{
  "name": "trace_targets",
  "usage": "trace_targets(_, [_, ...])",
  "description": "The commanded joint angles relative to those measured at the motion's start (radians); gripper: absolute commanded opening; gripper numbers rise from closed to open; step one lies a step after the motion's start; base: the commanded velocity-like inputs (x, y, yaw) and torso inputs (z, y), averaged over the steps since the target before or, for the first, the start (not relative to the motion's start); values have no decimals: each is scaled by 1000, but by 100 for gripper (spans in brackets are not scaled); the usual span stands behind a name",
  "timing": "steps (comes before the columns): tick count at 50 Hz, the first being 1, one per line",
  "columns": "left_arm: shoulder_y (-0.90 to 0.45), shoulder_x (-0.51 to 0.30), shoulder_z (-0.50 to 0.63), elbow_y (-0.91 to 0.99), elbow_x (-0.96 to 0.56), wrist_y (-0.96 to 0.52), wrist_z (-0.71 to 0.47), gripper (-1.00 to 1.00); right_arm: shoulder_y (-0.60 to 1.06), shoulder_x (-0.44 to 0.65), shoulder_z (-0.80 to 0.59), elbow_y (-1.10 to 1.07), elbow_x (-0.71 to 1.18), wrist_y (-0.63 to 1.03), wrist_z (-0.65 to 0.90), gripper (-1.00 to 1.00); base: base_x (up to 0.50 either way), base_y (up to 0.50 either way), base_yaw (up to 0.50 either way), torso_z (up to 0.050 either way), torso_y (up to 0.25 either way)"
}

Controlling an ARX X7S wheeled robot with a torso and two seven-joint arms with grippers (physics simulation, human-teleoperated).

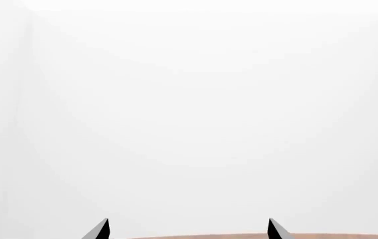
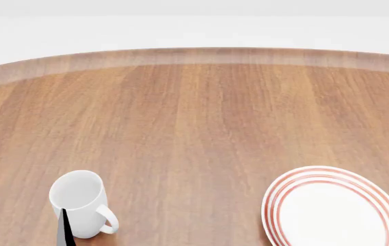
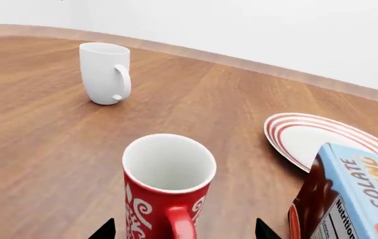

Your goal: Pick up the red mug and put it on the plate

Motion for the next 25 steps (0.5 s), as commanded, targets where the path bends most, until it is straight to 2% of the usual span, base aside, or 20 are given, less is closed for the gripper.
trace_targets(1, [0, -1, 2, 0, -2, 0, -2, 100, 18, -7, -2, 30, 19, 6, -1, 100, 0, 0, 0, 0, 0])
trace_targets(25, [-2, -4, 7, -1, -3, 2, -7, 100, 46, -24, -19, 104, 49, -8, -16, 100, 0, 0, 0, 0, 0])
